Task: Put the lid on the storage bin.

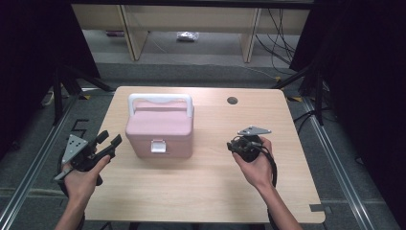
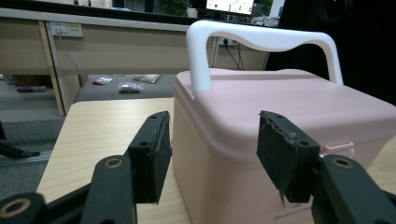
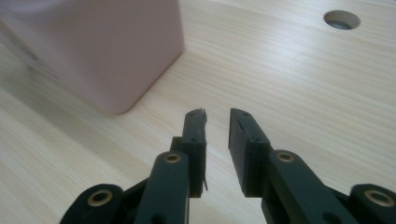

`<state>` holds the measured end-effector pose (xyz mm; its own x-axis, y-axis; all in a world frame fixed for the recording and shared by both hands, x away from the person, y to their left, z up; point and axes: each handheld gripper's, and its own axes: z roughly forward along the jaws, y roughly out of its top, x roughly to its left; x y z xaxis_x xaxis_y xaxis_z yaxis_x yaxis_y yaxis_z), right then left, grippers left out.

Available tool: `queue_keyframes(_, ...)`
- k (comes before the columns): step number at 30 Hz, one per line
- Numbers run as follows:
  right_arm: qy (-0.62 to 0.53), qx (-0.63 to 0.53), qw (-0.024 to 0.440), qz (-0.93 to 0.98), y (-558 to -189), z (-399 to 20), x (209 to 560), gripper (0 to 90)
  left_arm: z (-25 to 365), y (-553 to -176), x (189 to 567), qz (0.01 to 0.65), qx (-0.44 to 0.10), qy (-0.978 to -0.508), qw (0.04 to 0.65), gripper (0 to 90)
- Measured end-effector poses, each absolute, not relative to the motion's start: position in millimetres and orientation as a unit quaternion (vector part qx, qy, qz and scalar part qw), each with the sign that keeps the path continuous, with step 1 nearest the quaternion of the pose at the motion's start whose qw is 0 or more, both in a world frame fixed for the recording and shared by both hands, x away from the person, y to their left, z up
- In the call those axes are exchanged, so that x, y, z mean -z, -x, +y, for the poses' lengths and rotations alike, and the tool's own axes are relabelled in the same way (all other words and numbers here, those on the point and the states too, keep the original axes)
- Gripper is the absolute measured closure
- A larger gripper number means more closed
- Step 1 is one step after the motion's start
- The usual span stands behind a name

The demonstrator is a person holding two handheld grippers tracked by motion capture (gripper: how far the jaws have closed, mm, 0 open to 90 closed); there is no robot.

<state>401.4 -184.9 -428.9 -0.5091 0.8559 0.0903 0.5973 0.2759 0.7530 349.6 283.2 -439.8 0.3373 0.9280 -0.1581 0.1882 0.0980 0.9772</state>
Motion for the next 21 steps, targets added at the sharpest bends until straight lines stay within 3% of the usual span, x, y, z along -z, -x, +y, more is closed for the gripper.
queue_keyframes(3, -0.463, -0.378, 0.188, 0.779, -400, -195, 436, 74.1, 284, -348, 445, 0.480, -0.330, -0.587, 0.562, 42.7)
queue_keyframes(21, -0.505, -0.401, 0.185, 0.741, -380, -231, 473, 65.2, 291, -340, 466, 0.500, -0.351, -0.575, 0.544, 40.5)
